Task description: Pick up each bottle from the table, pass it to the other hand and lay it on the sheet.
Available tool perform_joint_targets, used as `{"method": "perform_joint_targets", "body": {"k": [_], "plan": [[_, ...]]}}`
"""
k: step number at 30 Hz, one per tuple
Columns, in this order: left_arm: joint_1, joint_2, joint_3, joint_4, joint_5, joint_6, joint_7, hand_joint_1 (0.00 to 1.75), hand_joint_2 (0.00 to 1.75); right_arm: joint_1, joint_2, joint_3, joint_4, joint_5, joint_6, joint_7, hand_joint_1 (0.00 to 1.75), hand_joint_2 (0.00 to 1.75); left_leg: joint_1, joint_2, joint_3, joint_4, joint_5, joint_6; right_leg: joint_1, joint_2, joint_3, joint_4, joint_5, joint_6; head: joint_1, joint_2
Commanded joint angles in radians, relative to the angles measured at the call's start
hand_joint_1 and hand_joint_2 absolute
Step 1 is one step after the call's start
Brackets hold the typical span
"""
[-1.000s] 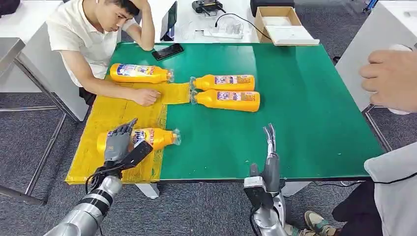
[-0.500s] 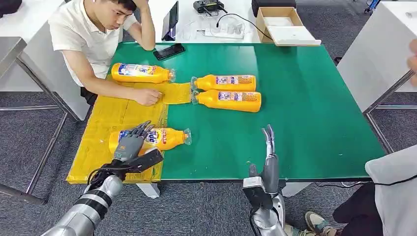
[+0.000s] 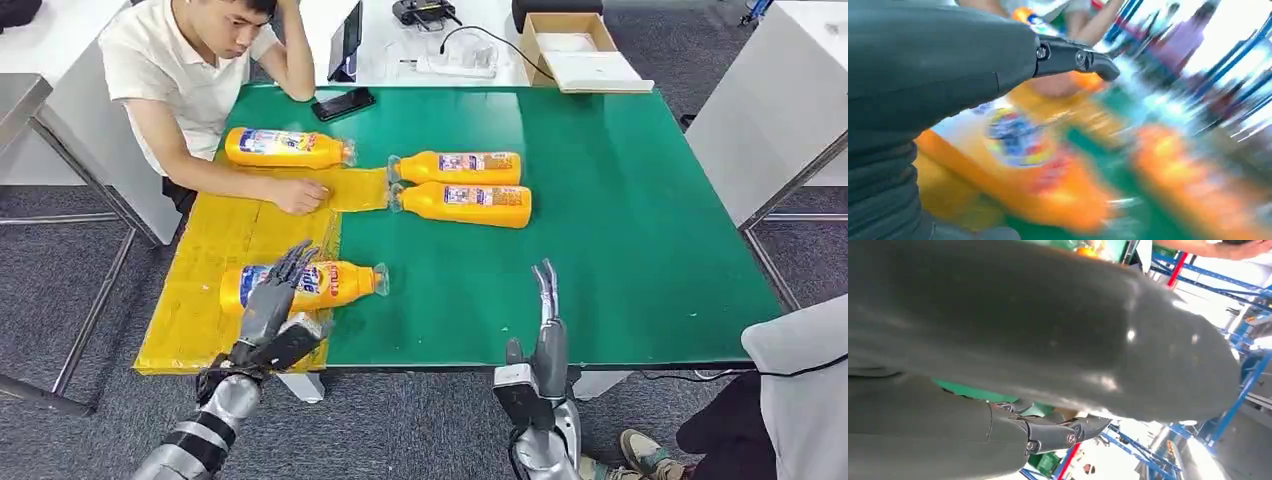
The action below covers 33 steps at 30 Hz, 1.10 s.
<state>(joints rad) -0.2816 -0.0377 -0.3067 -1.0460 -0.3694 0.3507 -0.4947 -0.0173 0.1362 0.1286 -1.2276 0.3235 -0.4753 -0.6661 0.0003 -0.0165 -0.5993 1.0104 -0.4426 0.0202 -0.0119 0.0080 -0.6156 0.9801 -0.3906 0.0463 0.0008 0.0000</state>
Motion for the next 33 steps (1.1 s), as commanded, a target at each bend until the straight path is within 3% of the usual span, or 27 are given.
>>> {"method": "perform_joint_targets", "body": {"k": [1,4,7,9,10,13,16,30,33], "plan": [[0.154,-0.083,0.137,-0.470,0.403,-0.046,-0.123,0.00,1.75,-0.008,-0.011,0.009,0.041,0.007,-0.038,-0.032,0.00,0.00,0.001,0.004,0.003,0.001,-0.003,-0.001,0.001,0.002,0.002,0.000,-0.002,-0.001,0.000,0.000],[0.159,-0.136,0.227,-0.551,0.647,-0.091,-0.090,0.00,1.75,-0.043,-0.056,0.061,0.104,0.106,-0.033,0.055,0.00,0.00,0.001,0.003,0.002,0.001,-0.003,-0.001,0.001,0.001,0.001,0.000,-0.002,-0.002,0.000,0.000],[0.159,-0.150,0.252,-0.572,0.734,-0.139,-0.077,0.00,1.75,-0.102,-0.083,0.057,0.166,0.148,-0.058,0.070,0.00,0.00,0.001,0.004,0.002,0.001,-0.003,-0.001,0.001,0.003,0.002,-0.001,-0.001,-0.001,0.000,0.000],[0.171,-0.152,0.237,-0.580,0.725,-0.143,-0.081,0.00,1.75,-0.160,-0.109,0.057,0.235,0.234,-0.101,0.141,0.00,0.00,0.001,0.004,0.001,0.000,-0.001,0.000,0.001,0.002,0.000,-0.001,0.000,-0.001,0.000,0.000],[0.178,-0.154,0.230,-0.582,0.719,-0.139,-0.085,0.00,1.75,-0.185,-0.121,0.058,0.268,0.265,-0.105,0.169,0.00,1.75,0.000,0.005,0.002,0.000,-0.002,0.000,0.001,0.003,0.002,-0.001,0.000,-0.001,0.000,0.000],[0.217,-0.155,0.192,-0.596,0.679,-0.113,-0.103,0.00,1.75,-0.261,-0.166,0.067,0.383,0.409,-0.159,0.264,0.00,1.75,0.000,0.005,0.004,-0.001,-0.001,0.000,0.001,0.003,0.003,-0.002,0.000,-0.001,0.000,0.000],[0.245,-0.153,0.167,-0.598,0.624,-0.061,-0.140,0.00,1.75,-0.296,-0.180,0.069,0.441,0.461,-0.159,0.286,0.00,1.75,0.000,0.003,0.002,-0.001,-0.001,0.000,0.000,0.002,0.002,-0.001,0.000,0.000,0.000,0.000],[0.269,-0.146,0.139,-0.625,0.597,-0.032,-0.154,0.00,1.75,-0.352,-0.168,0.095,0.517,0.532,-0.162,0.351,0.00,1.75,0.000,0.002,0.002,0.000,-0.001,0.000,0.000,0.001,0.002,-0.001,0.000,0.000,0.000,0.000],[0.265,-0.136,0.109,-0.620,0.552,-0.010,-0.168,0.00,1.75,-0.381,-0.159,0.099,0.553,0.526,-0.118,0.369,0.00,1.75,-0.001,0.002,0.001,0.000,-0.001,0.000,0.000,0.001,0.001,-0.001,0.000,0.000,0.000,0.000]]}}
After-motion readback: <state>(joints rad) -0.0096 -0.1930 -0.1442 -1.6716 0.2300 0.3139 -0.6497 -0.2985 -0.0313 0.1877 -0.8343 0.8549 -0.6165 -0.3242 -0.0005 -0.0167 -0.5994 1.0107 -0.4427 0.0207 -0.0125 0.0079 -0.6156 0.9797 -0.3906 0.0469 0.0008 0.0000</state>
